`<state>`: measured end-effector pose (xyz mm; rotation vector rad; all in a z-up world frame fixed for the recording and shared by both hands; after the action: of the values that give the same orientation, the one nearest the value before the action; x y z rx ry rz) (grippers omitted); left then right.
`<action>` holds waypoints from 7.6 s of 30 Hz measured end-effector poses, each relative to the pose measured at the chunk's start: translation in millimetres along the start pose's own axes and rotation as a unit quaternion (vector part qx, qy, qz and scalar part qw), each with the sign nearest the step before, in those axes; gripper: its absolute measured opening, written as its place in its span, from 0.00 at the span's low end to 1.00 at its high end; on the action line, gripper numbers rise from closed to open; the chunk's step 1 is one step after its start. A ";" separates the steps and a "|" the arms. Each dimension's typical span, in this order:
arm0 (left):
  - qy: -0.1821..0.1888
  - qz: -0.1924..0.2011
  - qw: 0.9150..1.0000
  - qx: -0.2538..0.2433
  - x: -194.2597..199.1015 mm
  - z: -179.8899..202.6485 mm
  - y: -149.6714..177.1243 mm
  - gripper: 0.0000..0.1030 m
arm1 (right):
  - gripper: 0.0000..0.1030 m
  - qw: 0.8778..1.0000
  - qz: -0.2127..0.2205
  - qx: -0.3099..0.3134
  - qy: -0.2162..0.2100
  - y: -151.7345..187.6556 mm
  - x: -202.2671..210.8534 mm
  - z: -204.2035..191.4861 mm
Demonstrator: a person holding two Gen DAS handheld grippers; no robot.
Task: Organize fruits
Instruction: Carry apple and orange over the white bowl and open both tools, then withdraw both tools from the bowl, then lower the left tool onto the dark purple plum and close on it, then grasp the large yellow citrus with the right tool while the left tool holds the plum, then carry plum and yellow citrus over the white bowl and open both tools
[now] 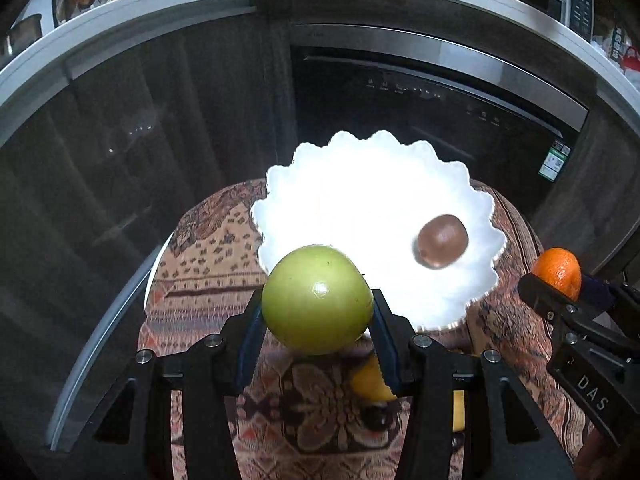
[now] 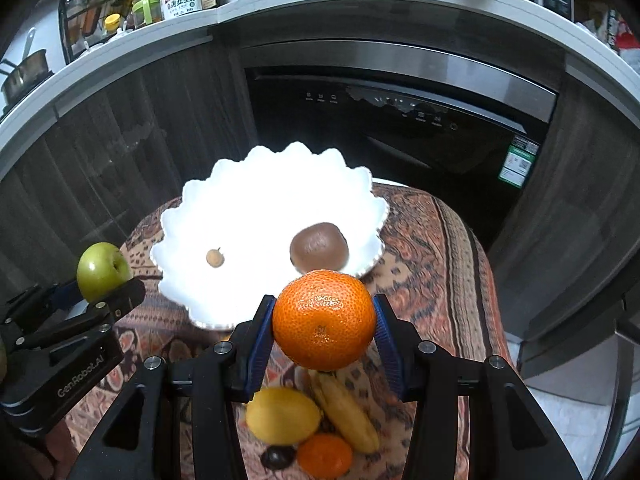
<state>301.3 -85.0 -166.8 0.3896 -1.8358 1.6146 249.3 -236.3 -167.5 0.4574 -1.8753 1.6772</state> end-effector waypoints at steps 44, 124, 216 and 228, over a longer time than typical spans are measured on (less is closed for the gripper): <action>-0.013 -0.016 1.000 0.017 -36.8 -11.3 -12.3 0.89 | 0.81 0.999 -0.018 0.029 0.010 -11.2 -46.0 -4.2; 0.009 -0.078 0.997 -0.029 -10.6 48.3 125.8 0.66 | 0.84 0.996 -0.040 0.024 0.081 103.1 17.5 44.5; -0.012 -0.029 0.999 0.010 33.6 -12.4 76.6 0.26 | 0.59 0.999 -0.030 0.034 -0.019 70.3 12.5 -28.6; -0.002 0.004 1.000 -0.003 40.3 2.4 25.1 0.26 | 0.59 1.000 0.006 0.025 -0.017 24.8 27.2 -16.5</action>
<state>255.3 -74.6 -160.3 0.3836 -1.8475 1.6134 216.4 -213.0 -169.4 0.4983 -1.8677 1.7385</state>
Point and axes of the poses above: each gripper's, at about its wrist camera, not at the fingertips, and x roughly against the way its jaws point, z to its right, y to its underside, the point moved 6 cm from there along -x, roughly the way its jaws point, and after that the axes turned 13 degrees about z, right-handed, at the moved point
